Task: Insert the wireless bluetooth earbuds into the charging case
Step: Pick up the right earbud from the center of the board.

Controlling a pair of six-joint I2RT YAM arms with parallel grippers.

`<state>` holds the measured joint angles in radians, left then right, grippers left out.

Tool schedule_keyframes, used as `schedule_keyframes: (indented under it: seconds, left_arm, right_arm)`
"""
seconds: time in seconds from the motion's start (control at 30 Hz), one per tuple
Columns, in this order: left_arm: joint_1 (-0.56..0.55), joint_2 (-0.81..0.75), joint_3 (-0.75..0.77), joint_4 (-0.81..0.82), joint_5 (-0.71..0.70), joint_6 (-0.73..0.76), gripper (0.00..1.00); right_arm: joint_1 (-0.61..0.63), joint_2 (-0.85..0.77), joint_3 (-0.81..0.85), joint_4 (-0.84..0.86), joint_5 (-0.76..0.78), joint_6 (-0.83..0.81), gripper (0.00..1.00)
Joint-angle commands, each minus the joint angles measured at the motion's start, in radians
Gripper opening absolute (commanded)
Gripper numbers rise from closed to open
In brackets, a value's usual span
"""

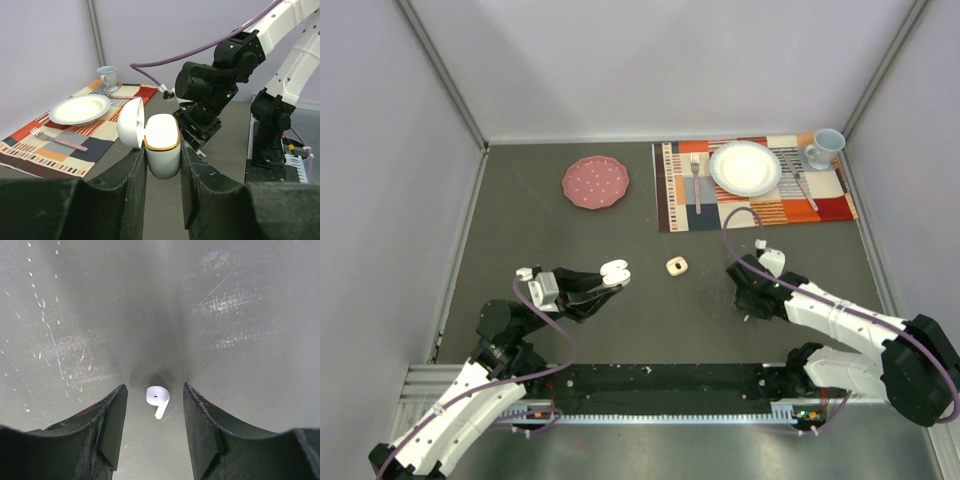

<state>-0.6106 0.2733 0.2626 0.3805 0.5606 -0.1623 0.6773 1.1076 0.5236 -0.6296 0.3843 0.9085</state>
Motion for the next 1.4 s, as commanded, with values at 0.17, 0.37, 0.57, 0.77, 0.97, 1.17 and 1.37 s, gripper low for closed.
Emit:
schedule_keyframes:
  seconds: [0.17,0.37,0.57,0.77,0.97,1.17,1.37]
  left_arm:
    - [-0.003,0.010,0.015,0.032,0.001,-0.003,0.00]
    - [-0.003,0.012,0.018,0.011,0.002,0.000,0.00]
    - [-0.003,0.010,0.021,0.001,0.001,-0.006,0.00]
    - [-0.003,0.017,0.021,0.009,0.001,-0.011,0.00]
    - [-0.003,0.020,0.021,0.009,0.004,-0.014,0.00]
    - [-0.003,0.021,0.018,0.009,0.002,-0.022,0.00]
    - [-0.003,0.030,0.020,0.017,0.002,-0.025,0.00]
  right_arm:
    - [-0.008,0.054,0.010,0.045,-0.001,-0.060,0.43]
    - [-0.008,0.055,0.001,0.054,-0.009,-0.077,0.41]
    - [-0.009,0.052,-0.010,0.059,-0.010,-0.082,0.37]
    - [-0.009,0.040,-0.020,0.059,-0.016,-0.088,0.34]
    - [-0.010,0.021,-0.033,0.059,-0.028,-0.089,0.32]
    - [-0.009,0.014,-0.039,0.062,-0.033,-0.094,0.32]
    - [-0.008,0.015,-0.039,0.059,-0.032,-0.100,0.30]
